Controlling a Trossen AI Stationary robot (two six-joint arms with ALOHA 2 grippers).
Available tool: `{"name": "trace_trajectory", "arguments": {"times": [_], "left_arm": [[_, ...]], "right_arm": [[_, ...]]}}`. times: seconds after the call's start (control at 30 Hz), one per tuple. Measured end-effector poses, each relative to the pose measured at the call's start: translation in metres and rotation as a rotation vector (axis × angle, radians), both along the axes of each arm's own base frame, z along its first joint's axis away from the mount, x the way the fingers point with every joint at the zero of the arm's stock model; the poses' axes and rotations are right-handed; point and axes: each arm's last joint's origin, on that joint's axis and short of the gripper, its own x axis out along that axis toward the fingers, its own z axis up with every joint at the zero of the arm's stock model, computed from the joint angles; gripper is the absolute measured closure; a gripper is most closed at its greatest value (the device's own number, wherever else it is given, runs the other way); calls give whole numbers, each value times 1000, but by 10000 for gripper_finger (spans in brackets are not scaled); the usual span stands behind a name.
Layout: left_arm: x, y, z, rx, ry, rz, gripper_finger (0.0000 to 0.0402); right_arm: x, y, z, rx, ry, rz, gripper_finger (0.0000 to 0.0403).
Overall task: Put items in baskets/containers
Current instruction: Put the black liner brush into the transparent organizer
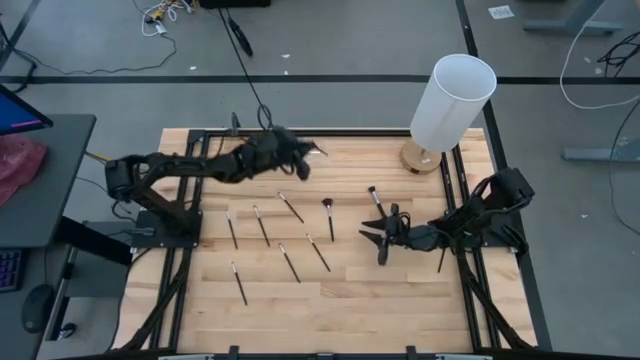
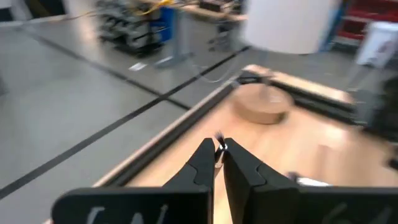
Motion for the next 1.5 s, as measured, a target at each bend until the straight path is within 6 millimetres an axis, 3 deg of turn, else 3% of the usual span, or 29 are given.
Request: {"name": "trace_trajectory", "arguments": {"times": [0.17, 0.33, 0.57, 1.13, 1.5], "left_arm": [[-17, 32, -5, -57, 23, 74, 387], [-28, 49, -9, -130, 17, 31, 386], [-24, 64, -35, -197, 39, -26, 386], [-20, 74, -59, -266, 48, -69, 382], [-20, 74, -59, -260, 59, -68, 317]], "right_arm": [[4, -17, 0, -65, 21, -67, 287], [7, -36, 1, -86, 27, -148, 289], [10, -53, 4, -79, -3, -227, 289], [23, -56, 11, -53, -39, -180, 289], [23, -56, 11, -22, -46, -187, 289]]}}
